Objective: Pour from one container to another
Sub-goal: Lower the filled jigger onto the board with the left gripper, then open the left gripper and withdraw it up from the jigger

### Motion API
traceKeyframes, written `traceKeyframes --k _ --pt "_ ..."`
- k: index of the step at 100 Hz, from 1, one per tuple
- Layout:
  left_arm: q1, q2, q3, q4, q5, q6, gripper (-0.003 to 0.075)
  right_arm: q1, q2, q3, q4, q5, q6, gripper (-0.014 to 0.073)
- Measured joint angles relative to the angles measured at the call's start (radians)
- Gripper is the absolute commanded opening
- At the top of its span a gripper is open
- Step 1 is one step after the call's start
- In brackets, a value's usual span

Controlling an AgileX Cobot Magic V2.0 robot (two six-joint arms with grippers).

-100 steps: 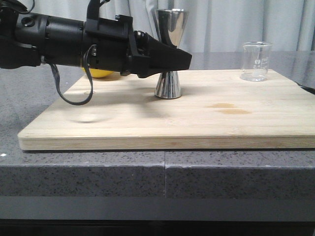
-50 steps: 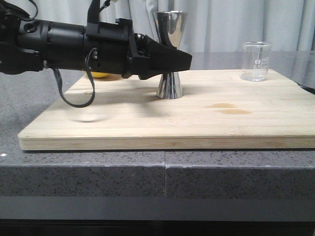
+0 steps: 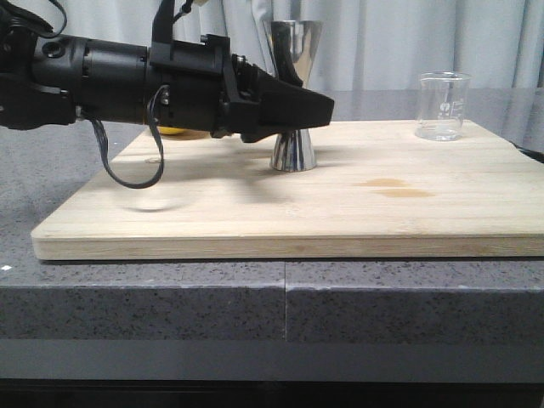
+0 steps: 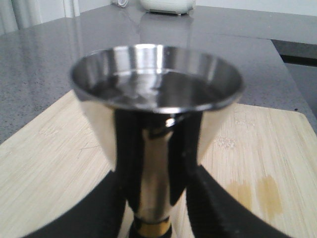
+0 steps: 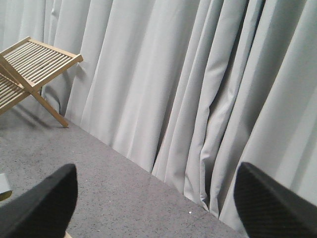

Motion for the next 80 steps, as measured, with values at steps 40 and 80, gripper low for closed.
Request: traceKeyframes --k 40,80 --pt "0.0 0.0 0.0 0.003 0.003 0.0 0.0469 0.0 0.0 0.0 0.0 0.0 0.0 0.0582" --pt "0.0 -0.01 0.0 0.023 0.025 -0.011 0.0504 0.0 0.0 0.0 0.0 0.0 0.0 0.0582"
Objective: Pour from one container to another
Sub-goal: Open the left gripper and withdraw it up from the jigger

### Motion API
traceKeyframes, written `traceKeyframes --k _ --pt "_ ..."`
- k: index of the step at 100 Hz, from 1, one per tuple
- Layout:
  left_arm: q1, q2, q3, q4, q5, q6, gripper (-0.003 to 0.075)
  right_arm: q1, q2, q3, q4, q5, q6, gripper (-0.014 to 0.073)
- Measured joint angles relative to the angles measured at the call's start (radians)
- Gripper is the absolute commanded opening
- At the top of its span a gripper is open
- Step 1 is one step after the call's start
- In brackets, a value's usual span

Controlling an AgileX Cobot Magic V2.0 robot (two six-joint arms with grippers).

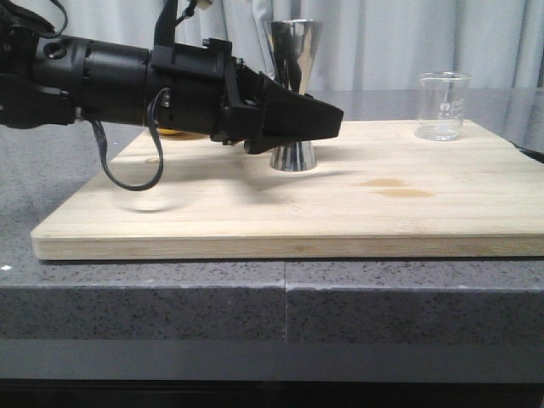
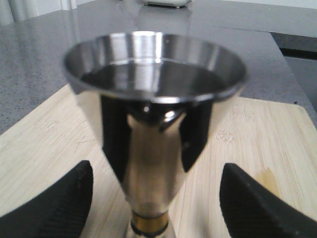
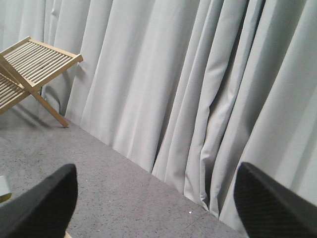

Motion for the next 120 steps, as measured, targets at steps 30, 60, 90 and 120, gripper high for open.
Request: traceKeyframes --k 30,60,90,120 --pt "0.0 -0.091 0.0 0.076 0.07 -0.036 0.0504 0.0 0.0 0.0 0.0 0.0 0.0 0.0582" --pt "0.025 -0.129 0.0 0.146 0.1 -0.122 0.0504 0.0 0.0 0.0 0.0 0.0 0.0 0.0582" --pt "0.074 -0.149 0.0 0.226 0.096 -0.201 0.0504 0.0 0.0 0.0 0.0 0.0 0.001 0.0582" --pt "0.137 -0.216 0.0 0.288 0.018 -0.307 0.0503 0.0 0.0 0.0 0.0 0.0 0.001 0.0581"
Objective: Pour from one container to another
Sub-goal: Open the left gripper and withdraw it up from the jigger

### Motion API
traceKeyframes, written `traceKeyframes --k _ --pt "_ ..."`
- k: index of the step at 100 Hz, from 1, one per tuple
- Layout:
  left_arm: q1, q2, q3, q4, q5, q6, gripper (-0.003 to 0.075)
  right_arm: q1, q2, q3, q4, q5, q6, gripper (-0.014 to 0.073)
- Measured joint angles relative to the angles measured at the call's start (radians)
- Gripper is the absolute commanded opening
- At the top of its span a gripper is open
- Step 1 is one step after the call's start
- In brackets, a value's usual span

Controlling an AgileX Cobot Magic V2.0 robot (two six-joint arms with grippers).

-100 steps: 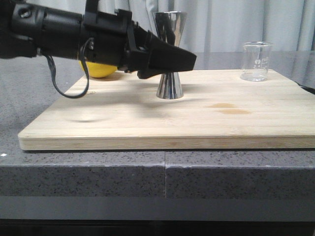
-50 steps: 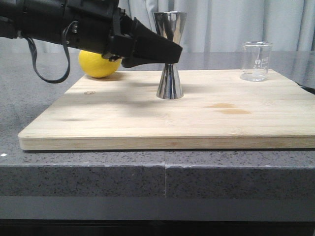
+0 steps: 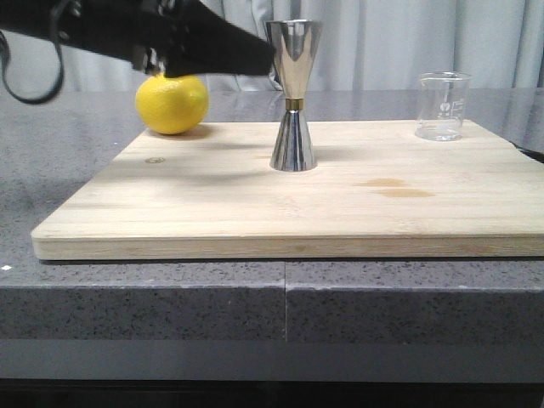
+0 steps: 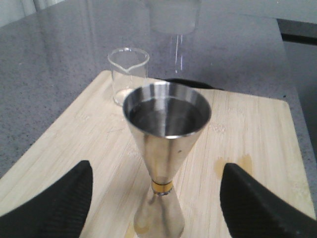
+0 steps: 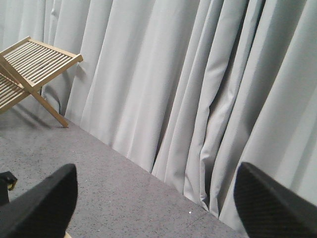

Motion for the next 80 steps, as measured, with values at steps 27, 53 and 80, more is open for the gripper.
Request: traceKeyframes --k 27,53,80 --pt "0.143 -0.117 0.0 0.011 -0.015 -0.048 0.0503 0.001 0.0 0.0 0.002 0.164 0.0 0.0545" --pt "0.3 -0.269 0.002 -0.157 0.456 -0.087 0.0503 -0.032 0.0 0.002 0.1 0.405 0.0 0.0545" --pt "0.381 -0.382 -0.034 -0.375 0.8 -0.087 0.0502 -0.134 -0.021 -0.035 0.146 0.613 0.0 0.0545"
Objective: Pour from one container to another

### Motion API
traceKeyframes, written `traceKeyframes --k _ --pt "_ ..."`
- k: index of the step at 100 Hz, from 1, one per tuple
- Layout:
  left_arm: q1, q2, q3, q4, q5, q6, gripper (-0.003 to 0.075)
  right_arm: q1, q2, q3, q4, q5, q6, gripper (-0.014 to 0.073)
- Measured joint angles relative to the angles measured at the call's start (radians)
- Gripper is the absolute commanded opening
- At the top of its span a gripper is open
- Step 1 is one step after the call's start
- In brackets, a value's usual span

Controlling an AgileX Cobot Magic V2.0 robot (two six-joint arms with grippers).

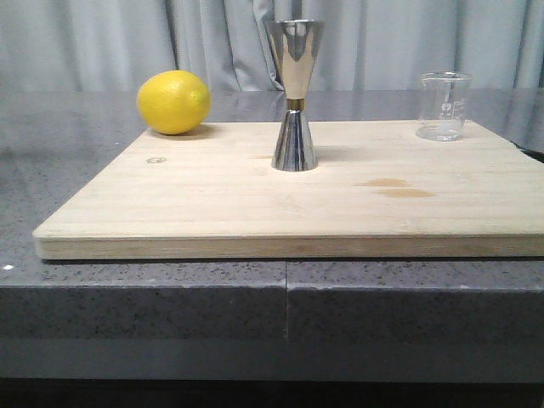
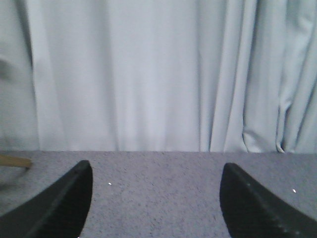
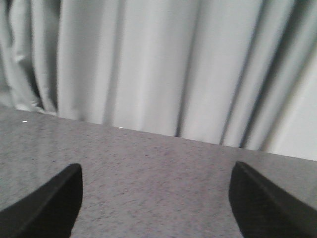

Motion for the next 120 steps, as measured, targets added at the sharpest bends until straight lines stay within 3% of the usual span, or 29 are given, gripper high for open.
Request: traceKeyframes --k 16,47,87,120 --pt "0.002 -0.076 -0.017 -0.026 0.058 0.0 0.0502 -0.023 -0.072 -0.052 -0.013 0.101 0.0 0.0545" --pt "0.002 -0.36 0.034 -0.008 0.134 0.0 0.0502 -0.018 -0.267 -0.053 -0.051 0.117 0.0 0.0545" --pt "0.002 -0.727 0.432 -0.026 0.144 0.0 0.0501 0.137 -0.531 0.193 -0.051 0.162 0.0 0.0545" --pt "0.002 -1.007 0.766 -0.093 0.11 -0.003 0.0501 0.189 -0.811 0.468 -0.051 0.191 0.0 0.0545"
